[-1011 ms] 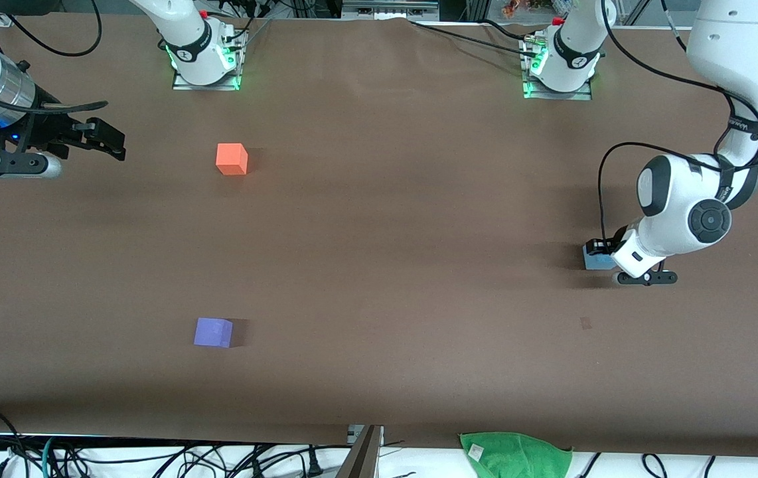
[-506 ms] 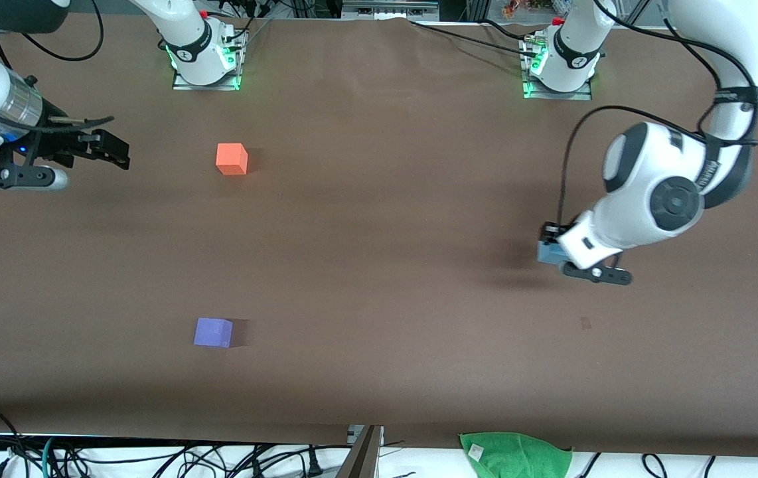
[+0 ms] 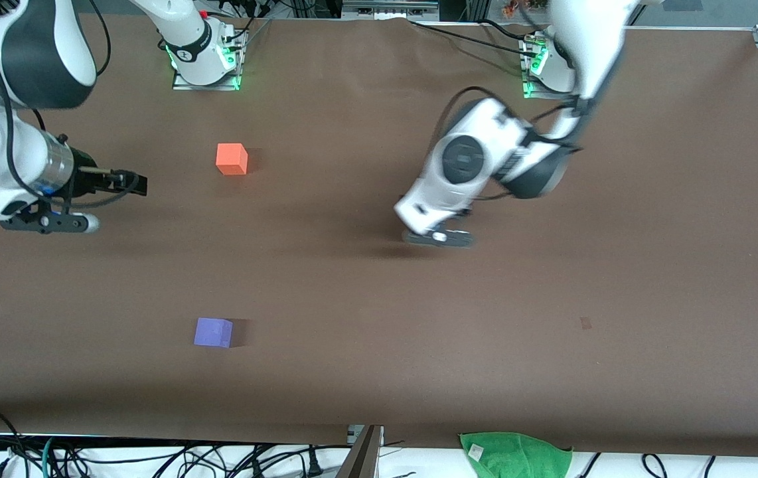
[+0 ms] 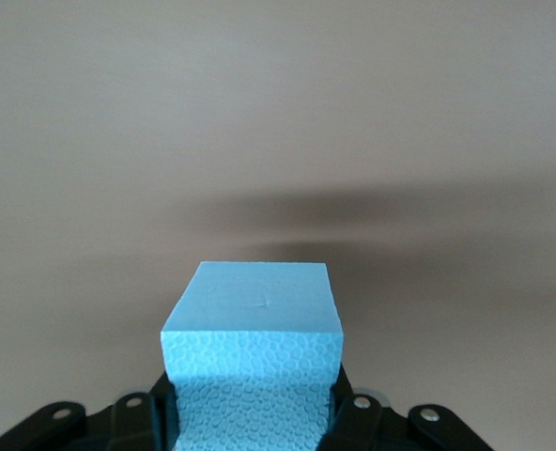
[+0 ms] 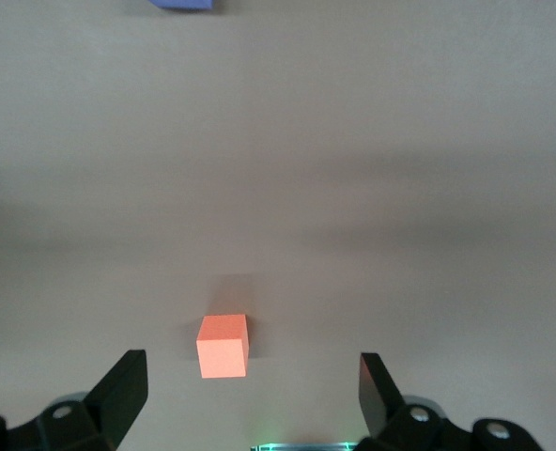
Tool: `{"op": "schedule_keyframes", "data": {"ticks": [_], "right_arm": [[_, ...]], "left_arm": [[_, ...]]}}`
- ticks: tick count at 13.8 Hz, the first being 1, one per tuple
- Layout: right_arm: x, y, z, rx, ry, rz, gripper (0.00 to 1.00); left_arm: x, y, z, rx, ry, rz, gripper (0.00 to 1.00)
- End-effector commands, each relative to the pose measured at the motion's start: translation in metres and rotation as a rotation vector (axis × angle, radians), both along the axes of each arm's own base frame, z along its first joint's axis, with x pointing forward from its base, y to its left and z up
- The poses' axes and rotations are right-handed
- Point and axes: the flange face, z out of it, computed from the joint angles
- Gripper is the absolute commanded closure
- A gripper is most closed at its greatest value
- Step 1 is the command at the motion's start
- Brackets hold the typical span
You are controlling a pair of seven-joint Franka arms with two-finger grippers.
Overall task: Place blue block between orange and purple blocks
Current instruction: 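Lift the blue cube with the left gripper and carry it toward the table middle, then set the blue cube down and open the left gripper while the right gripper reaches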
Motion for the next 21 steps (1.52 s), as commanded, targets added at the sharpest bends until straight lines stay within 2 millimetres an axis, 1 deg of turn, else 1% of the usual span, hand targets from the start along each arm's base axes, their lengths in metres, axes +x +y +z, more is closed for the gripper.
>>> {"op": "schedule_keyframes", "data": {"ticks": [1,2,3,4,5,6,7,8,9,10,11,12,13,14,15,17,19,20,21], "right_arm": [[0.006,0.008,0.001,0.023,-0.007,0.021,0.01],[0.005,0.013,0.000,0.025,-0.007,0.028,0.01],[0.005,0.014,0.000,0.025,-0.009,0.028,0.01],[0.005,0.018,0.000,0.025,-0.009,0.034,0.01],[0.005,0.019,0.000,0.026,-0.009,0.034,0.01],[0.004,0.020,-0.001,0.027,-0.008,0.034,0.01],[0.005,0.020,0.000,0.028,-0.011,0.034,0.01],[0.005,0.022,-0.001,0.032,-0.014,0.034,0.01],[0.005,0.022,0.000,0.034,-0.017,0.034,0.01],[0.005,0.022,-0.001,0.034,-0.015,0.034,0.01],[0.004,0.022,-0.001,0.035,-0.014,0.032,0.01],[0.004,0.022,-0.001,0.033,-0.012,0.024,0.01],[0.003,0.026,-0.003,0.044,-0.007,0.009,0.01],[0.001,0.038,-0.006,0.068,0.005,-0.036,0.01],[0.000,0.044,-0.011,0.078,0.005,-0.069,0.01],[-0.002,0.071,-0.023,0.076,-0.023,-0.076,0.01],[-0.003,0.123,-0.040,0.056,-0.060,-0.145,0.01],[-0.005,0.152,-0.051,0.050,-0.067,-0.176,0.01],[-0.006,0.177,-0.064,0.056,-0.079,-0.206,0.01]], "left_arm": [[-0.012,-0.063,-0.051,-0.081,-0.064,0.083,1.00],[-0.020,-0.075,-0.065,-0.108,-0.084,0.083,0.99],[-0.023,-0.081,-0.079,-0.129,-0.093,0.089,0.98],[-0.026,-0.087,-0.092,-0.151,-0.105,0.091,0.88],[-0.023,-0.088,-0.093,-0.175,-0.125,0.098,0.72],[-0.020,-0.087,-0.090,-0.178,-0.132,0.102,0.35],[-0.015,-0.082,-0.084,-0.181,-0.139,0.108,0.00],[-0.014,-0.081,-0.078,-0.183,-0.143,0.109,0.00],[-0.014,-0.081,-0.076,-0.184,-0.144,0.108,0.00],[-0.011,-0.080,-0.067,-0.190,-0.154,0.110,0.00],[-0.010,-0.079,-0.051,-0.188,-0.158,0.107,0.00],[-0.007,-0.074,-0.028,-0.175,-0.157,0.104,0.00],[-0.003,-0.062,-0.001,-0.146,-0.145,0.103,0.00],[-0.001,-0.051,0.026,-0.110,-0.128,0.096,0.00],[0.002,-0.036,0.053,-0.079,-0.113,0.095,0.00],[0.009,0.001,0.097,-0.023,-0.086,0.045,0.00],[0.023,0.056,0.132,0.035,-0.040,-0.043,0.00],[0.029,0.088,0.144,0.062,-0.004,-0.091,0.00],[0.036,0.119,0.157,0.074,0.019,-0.128,0.00]]}}
